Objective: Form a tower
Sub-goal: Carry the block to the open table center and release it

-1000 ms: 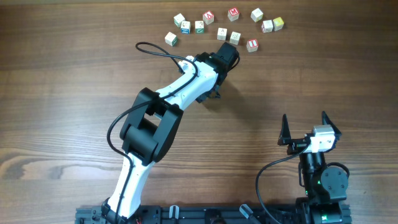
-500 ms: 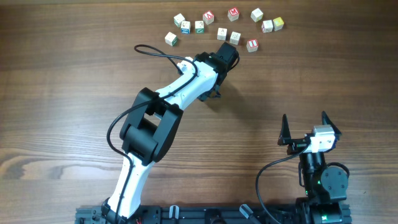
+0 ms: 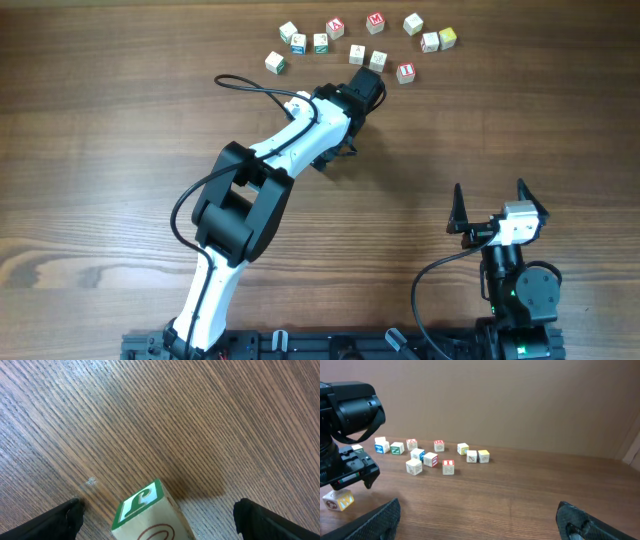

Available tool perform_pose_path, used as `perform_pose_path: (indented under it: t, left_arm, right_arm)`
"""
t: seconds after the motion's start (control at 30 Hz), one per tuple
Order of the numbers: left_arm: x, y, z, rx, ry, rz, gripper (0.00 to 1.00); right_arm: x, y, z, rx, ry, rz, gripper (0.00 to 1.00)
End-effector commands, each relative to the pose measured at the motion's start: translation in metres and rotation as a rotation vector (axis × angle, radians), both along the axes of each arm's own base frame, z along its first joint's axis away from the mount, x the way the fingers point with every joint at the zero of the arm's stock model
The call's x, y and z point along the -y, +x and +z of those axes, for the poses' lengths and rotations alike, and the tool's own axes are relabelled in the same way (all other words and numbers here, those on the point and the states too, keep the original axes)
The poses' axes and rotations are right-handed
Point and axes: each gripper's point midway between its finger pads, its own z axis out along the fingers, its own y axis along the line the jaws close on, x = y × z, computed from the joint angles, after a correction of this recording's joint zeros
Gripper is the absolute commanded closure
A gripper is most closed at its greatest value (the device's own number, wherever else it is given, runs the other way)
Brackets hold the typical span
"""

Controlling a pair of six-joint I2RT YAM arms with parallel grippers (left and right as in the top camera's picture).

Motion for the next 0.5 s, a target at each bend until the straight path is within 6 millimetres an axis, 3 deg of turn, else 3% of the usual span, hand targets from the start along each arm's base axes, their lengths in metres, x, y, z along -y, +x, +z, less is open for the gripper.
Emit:
perform_pose_path:
  t: [0.0, 0.17, 0.3, 0.37, 0.43, 0.47]
  left_arm:
    - [-0.006, -0.009, -0.006, -0.045, -0.017, 0.021, 0.00]
    - [-0.028, 0.006, 0.038, 0.010, -0.037, 0.014, 0.00]
    - [-0.045, 0.019, 0.098, 0.106, -0.053, -0.069, 0.00]
    - [-0.055, 0.012, 0.146, 0.159, -0.020, -0.197, 0.00]
    - [-0.070, 0.001, 0.171, 0.179, 0.034, -0.213, 0.00]
    - [-0.088, -0.012, 0.189, 0.184, 0.091, -0.195, 0.00]
  right_arm:
    - [-0.003, 0.000, 0.001, 0.006, -0.011, 0.018, 0.00]
    - [-0.004, 0.000, 0.001, 0.007, -0.011, 0.018, 0.01]
    - [-0.003, 0.000, 0.001, 0.006, -0.011, 0.018, 0.00]
    - [-0.003, 0.000, 0.001, 0.007, -0.011, 0.018, 0.00]
    - [-0.003, 0.000, 0.001, 0.007, -0.011, 0.018, 0.00]
    - [-0.003, 0.000, 0.001, 0.007, -0.011, 0.018, 0.00]
